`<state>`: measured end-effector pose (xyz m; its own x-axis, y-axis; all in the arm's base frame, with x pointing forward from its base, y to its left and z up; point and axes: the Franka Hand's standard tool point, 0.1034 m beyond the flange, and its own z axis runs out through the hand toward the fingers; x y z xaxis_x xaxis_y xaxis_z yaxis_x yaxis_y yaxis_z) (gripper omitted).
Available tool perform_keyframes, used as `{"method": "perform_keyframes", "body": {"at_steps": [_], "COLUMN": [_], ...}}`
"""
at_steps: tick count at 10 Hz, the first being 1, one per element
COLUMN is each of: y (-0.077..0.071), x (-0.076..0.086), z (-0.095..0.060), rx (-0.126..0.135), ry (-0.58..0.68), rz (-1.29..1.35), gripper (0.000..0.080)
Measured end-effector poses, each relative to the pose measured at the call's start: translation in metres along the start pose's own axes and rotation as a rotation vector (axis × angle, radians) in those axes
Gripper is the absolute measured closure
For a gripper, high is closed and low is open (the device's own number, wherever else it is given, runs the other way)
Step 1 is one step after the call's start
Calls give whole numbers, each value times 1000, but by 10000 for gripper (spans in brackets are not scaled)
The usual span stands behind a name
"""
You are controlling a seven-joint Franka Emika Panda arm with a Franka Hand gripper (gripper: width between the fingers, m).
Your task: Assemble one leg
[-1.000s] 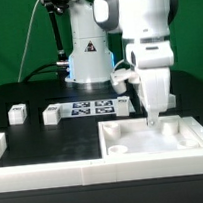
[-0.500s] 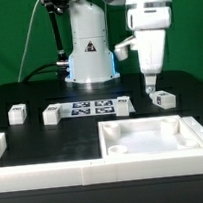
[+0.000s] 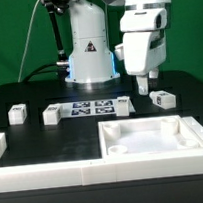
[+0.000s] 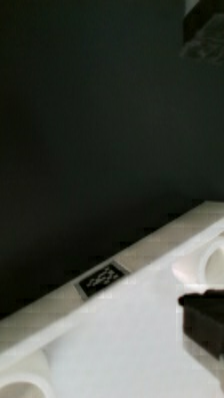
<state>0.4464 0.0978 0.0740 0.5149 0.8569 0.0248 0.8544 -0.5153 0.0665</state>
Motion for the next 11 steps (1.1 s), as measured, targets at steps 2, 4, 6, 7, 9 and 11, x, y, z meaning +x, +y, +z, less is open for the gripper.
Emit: {"method": "perform_keyframes", "body": {"at_steps": [2, 4, 6, 7, 9, 11], "y": [-22, -40, -56, -55, -56, -72], "x": [-7, 7, 15, 15, 15, 16], "z": [3, 2, 3, 3, 3, 6], "rx": [14, 37, 59, 65, 66, 70], "ry": [13, 6, 1, 1, 1, 14], "rz": [293, 532, 739, 788, 785, 771], "gripper": [151, 151, 151, 151, 151, 151]}}
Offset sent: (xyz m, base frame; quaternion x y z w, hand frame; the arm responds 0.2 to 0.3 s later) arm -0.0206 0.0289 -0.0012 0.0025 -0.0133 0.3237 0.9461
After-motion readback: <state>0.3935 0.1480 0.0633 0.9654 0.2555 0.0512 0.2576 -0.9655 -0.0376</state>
